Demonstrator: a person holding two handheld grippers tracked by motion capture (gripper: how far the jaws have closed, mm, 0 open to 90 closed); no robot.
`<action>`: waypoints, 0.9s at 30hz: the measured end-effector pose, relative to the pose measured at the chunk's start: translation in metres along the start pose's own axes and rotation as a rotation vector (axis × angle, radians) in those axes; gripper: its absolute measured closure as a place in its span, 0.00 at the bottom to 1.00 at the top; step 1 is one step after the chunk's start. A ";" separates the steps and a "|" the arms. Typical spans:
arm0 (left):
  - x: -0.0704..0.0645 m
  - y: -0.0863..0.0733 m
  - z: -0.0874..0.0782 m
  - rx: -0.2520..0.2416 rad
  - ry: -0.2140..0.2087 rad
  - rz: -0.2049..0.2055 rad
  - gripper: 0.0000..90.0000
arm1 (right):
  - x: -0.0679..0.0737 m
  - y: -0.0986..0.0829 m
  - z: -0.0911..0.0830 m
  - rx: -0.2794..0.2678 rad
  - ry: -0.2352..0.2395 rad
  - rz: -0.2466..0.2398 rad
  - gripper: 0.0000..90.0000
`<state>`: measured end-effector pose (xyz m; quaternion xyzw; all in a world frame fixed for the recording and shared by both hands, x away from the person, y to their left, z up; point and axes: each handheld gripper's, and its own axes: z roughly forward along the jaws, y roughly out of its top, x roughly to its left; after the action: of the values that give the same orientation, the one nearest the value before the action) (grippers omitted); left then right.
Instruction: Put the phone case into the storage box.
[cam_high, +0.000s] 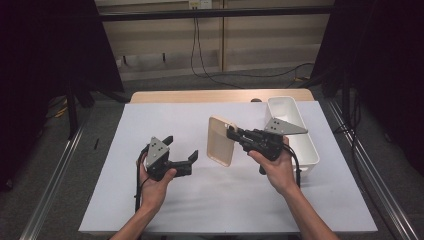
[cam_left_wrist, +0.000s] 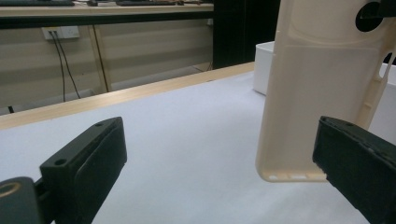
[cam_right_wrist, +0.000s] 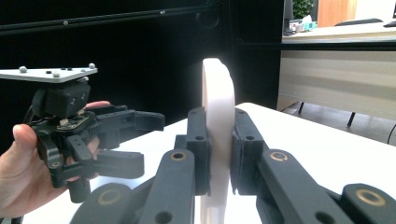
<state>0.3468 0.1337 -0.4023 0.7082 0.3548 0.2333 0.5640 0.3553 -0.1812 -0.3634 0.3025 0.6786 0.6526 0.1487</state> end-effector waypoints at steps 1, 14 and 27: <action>0.001 0.000 -0.002 -0.001 0.002 -0.001 0.04 | 0.000 -0.001 -0.001 0.001 -0.002 0.003 0.90; 0.020 -0.016 -0.027 0.002 0.023 0.002 0.05 | -0.008 -0.002 -0.018 -0.002 -0.029 -0.002 0.90; 0.036 -0.031 -0.049 -0.026 0.051 -0.042 0.04 | -0.018 -0.008 -0.037 -0.024 -0.055 0.002 0.90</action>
<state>0.3270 0.1954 -0.4220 0.6870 0.3808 0.2440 0.5688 0.3453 -0.2209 -0.3709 0.3194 0.6662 0.6521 0.1703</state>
